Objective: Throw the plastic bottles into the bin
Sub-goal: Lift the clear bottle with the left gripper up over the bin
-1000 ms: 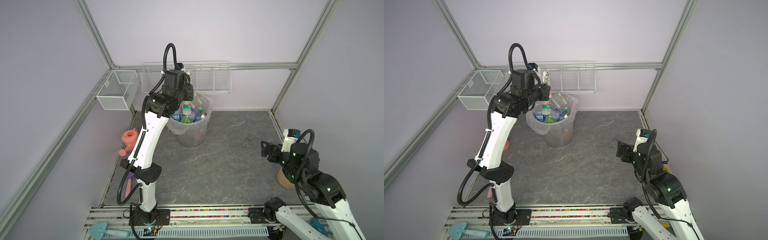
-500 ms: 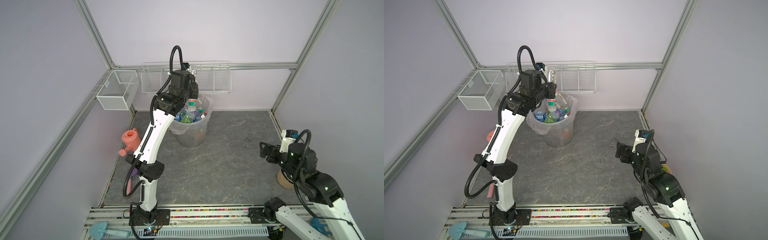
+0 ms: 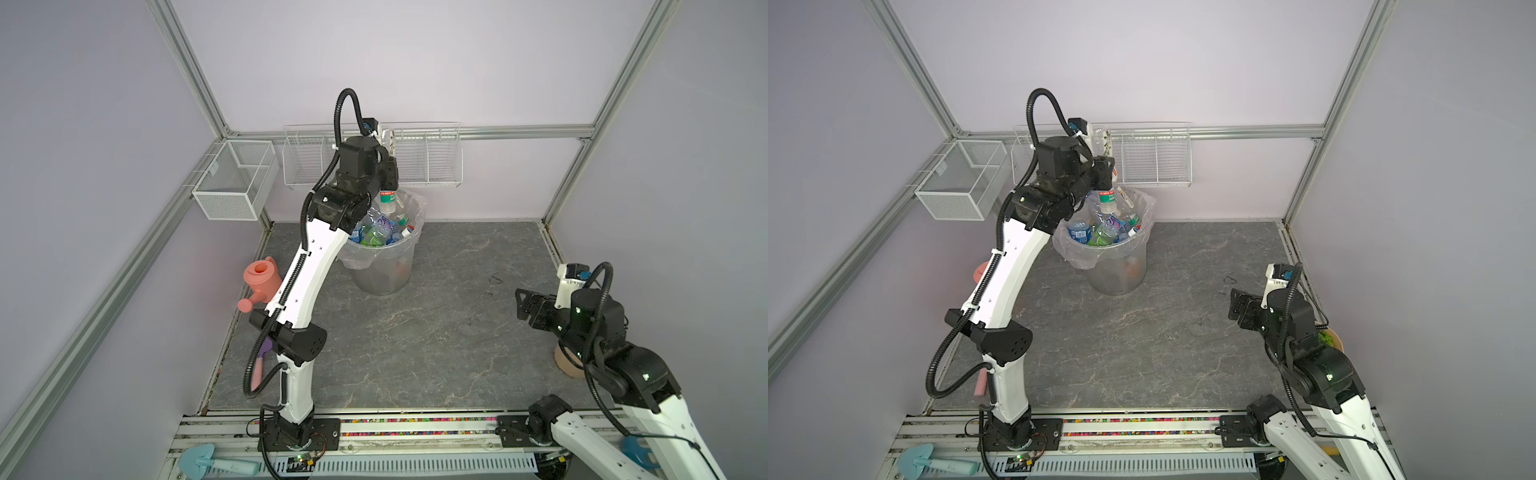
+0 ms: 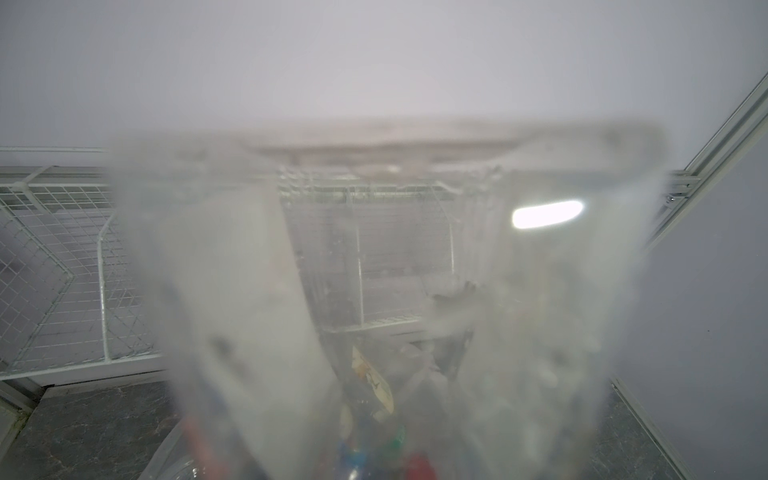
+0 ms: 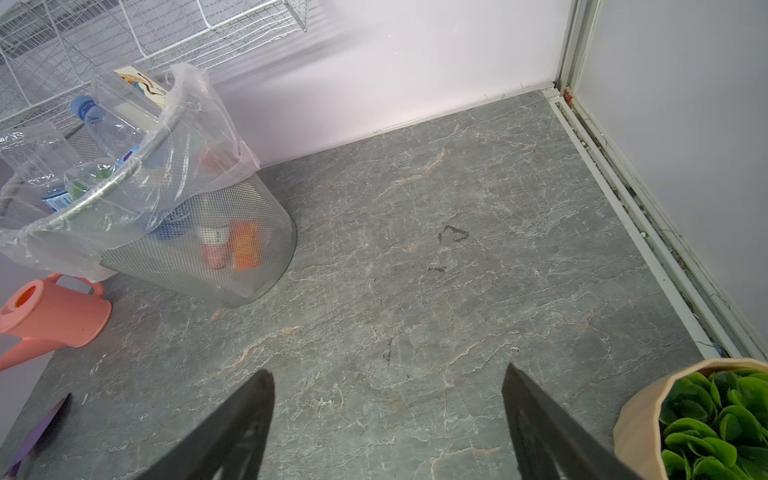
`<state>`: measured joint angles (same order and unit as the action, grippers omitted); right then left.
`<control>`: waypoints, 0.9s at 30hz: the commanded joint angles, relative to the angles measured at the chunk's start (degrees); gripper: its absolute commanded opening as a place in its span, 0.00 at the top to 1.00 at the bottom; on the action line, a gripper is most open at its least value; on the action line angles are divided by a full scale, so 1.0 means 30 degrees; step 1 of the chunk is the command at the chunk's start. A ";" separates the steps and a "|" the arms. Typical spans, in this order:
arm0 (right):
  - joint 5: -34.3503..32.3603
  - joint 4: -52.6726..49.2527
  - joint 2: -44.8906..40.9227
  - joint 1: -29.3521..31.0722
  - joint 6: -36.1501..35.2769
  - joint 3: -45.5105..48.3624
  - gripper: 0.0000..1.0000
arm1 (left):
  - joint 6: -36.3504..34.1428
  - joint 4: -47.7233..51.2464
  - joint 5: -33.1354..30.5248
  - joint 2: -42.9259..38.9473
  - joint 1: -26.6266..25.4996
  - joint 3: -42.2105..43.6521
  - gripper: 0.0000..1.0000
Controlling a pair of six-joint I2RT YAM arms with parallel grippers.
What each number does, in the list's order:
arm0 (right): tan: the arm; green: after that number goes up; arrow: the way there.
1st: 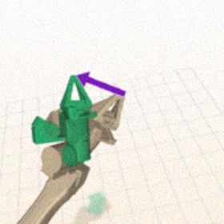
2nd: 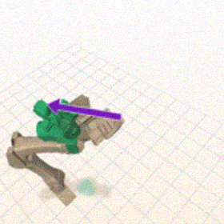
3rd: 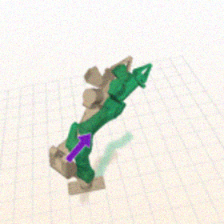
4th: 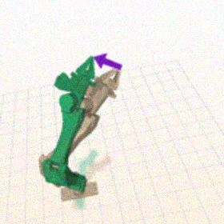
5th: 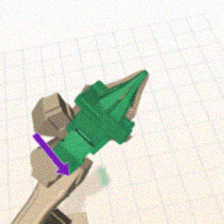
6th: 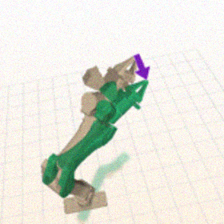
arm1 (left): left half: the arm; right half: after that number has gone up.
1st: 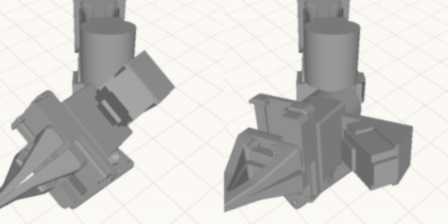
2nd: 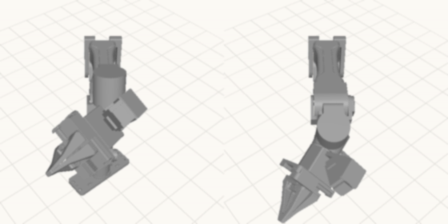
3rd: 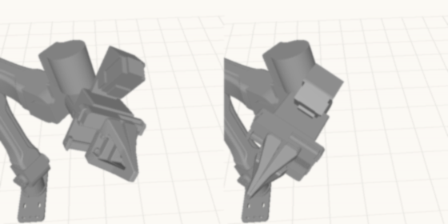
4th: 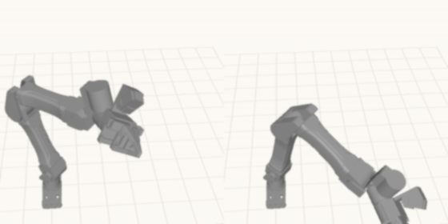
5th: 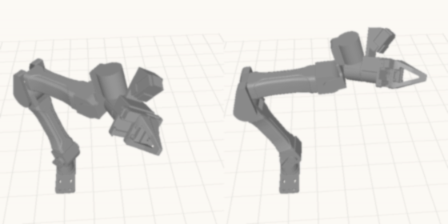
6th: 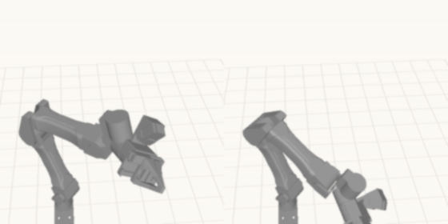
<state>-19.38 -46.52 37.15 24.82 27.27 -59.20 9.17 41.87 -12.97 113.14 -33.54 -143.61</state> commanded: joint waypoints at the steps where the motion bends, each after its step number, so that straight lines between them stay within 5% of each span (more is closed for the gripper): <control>1: 0.0124 0.0011 -0.0392 -0.0071 0.0367 0.0251 0.12 | 0.0047 -0.1037 0.0398 -0.0206 -0.0012 0.0947 0.79; 7: 0.0240 -0.0050 -0.0575 -0.0076 0.0484 0.0556 0.11 | 0.0230 -0.1094 0.0213 0.0252 -0.0012 0.2270 0.76; 8: 0.0248 -0.0049 -0.0595 -0.0085 0.0491 0.0573 0.12 | 0.0384 -0.0871 0.0055 0.0334 -0.0026 0.2417 0.70; 9: 0.0255 -0.0049 -0.0575 -0.0098 0.0491 0.0540 0.12 | 0.0602 -0.0649 -0.0234 0.0369 -0.0031 0.2555 0.42; 10: 0.0233 -0.0067 -0.0606 -0.0088 0.0491 0.0521 0.11 | 0.0854 -0.0485 -0.0562 0.0280 -0.0027 0.2780 0.25; 13: 0.0147 -0.0108 -0.0684 -0.0076 0.0360 0.0434 0.12 | 0.1133 -0.1027 -0.0726 -0.0694 -0.0041 0.4027 0.12; 19: 0.0200 -0.0097 -0.0663 -0.0092 0.0416 0.0419 0.11 | 0.1045 -0.4577 -0.0327 -0.3753 -0.0056 0.7549 0.06; 27: 0.0596 -0.0019 -0.0618 -0.0075 0.0718 0.0428 0.12 | 0.0328 -0.3528 0.0194 -0.3054 -0.0012 0.5923 0.09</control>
<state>-18.35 -46.72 35.68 24.82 28.34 -58.26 11.27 30.06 -13.54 101.54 -33.54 -123.02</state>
